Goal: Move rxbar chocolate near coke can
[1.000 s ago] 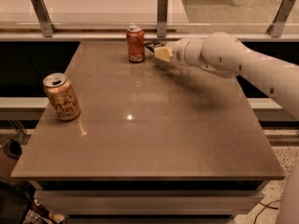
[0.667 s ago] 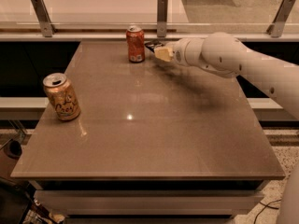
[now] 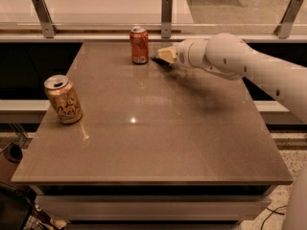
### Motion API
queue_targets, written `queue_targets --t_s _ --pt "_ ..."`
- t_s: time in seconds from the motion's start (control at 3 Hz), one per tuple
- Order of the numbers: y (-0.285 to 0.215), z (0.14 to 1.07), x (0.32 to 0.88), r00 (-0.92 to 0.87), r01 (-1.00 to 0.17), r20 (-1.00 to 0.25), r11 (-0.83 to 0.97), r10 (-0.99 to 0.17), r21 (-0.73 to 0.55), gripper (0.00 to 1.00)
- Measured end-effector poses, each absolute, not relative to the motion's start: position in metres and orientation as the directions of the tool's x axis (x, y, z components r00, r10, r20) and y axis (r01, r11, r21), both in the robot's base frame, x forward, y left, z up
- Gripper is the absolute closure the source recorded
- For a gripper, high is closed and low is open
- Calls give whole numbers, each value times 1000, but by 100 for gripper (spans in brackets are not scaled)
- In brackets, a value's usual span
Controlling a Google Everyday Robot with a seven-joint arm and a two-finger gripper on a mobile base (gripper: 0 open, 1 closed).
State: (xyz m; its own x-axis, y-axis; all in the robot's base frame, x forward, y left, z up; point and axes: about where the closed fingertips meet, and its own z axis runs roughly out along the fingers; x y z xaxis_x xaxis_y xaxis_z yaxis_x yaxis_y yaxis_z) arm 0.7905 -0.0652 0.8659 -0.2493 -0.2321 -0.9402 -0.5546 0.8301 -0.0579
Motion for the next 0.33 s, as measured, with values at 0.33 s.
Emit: queue_targets --t_s 0.33 --pt "-63 865 790 -249 -557 -940 829 -233 -57 0"
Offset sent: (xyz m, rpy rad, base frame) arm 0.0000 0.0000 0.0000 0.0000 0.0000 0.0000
